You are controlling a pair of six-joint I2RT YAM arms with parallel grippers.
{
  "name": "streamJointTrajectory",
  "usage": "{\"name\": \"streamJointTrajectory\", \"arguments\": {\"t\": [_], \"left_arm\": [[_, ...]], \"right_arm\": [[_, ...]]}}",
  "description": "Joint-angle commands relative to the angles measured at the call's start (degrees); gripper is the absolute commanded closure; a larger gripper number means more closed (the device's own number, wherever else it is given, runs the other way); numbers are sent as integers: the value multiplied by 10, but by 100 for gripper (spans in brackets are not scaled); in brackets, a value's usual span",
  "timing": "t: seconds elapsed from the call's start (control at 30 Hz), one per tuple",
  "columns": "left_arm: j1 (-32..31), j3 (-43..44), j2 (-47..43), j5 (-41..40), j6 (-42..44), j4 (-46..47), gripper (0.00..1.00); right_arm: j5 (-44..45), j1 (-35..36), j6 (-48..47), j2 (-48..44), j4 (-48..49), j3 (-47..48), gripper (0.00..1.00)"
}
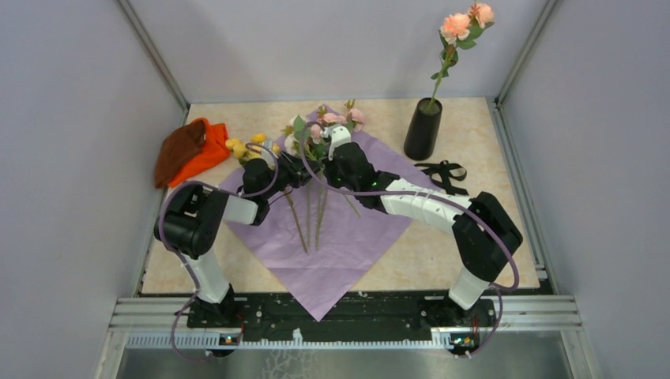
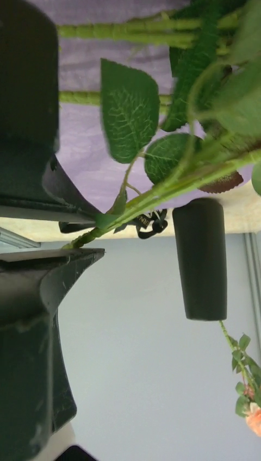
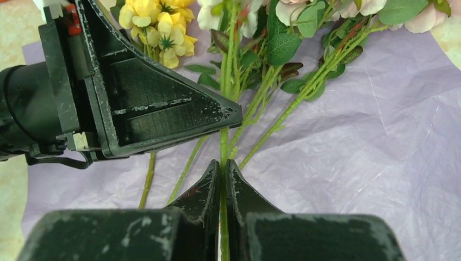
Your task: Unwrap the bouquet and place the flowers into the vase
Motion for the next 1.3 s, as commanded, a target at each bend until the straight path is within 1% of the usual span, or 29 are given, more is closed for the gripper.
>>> {"name": "streamJointTrajectory", "arguments": {"t": [0.0, 0.03, 0.07, 0.13, 0.17, 0.23, 0.3, 0.37, 0.43, 0.57, 0.8, 0.93, 1.0, 1.17, 1.23, 1.27], "left_arm": [[1, 30, 10, 25, -5, 58, 81], [1, 34, 9, 29, 0, 58, 91], [1, 39, 8, 32, 7, 51, 99], [1, 50, 3, 40, 29, 31, 100], [1, 55, -2, 43, 44, 17, 100], [0, 72, -11, 54, 86, -25, 100], [0, 79, -23, 62, 135, -49, 100], [0, 78, -35, 63, 179, -67, 100], [-2, 81, -45, 69, 224, -94, 100], [-9, 118, -47, 98, 314, -190, 100], [-31, 64, -86, 86, 370, -168, 100], [-64, 32, -139, 20, 428, -178, 100], [-75, 29, -155, 5, 447, -188, 100], [-86, 33, -175, -14, 459, -206, 100], [-88, 32, -185, -18, 461, -208, 100], [-88, 32, -188, -19, 463, -209, 100]], "right_arm": [[4, 5, 6, -24, 35, -1, 100], [7, 5, 5, -24, 33, 0, 100], [11, 5, 4, -25, 30, 1, 100], [20, 5, 2, -26, 25, 6, 100], [24, 5, 2, -27, 23, 10, 96], [35, 5, 1, -32, 24, 12, 78], [51, 5, -6, -40, 25, 13, 67], [60, 5, -13, -50, 28, 16, 60], [63, 4, -22, -53, 23, 27, 57], [68, 2, -37, -31, -6, 68, 56], [55, -12, -44, 8, -17, 115, 56], [44, -23, -44, 27, -17, 130, 61], [31, -25, -38, 35, -17, 135, 62], [17, -25, -28, 44, -15, 134, 62], [16, -26, -27, 42, -13, 129, 66], [17, -25, -27, 41, -12, 127, 73]]}}
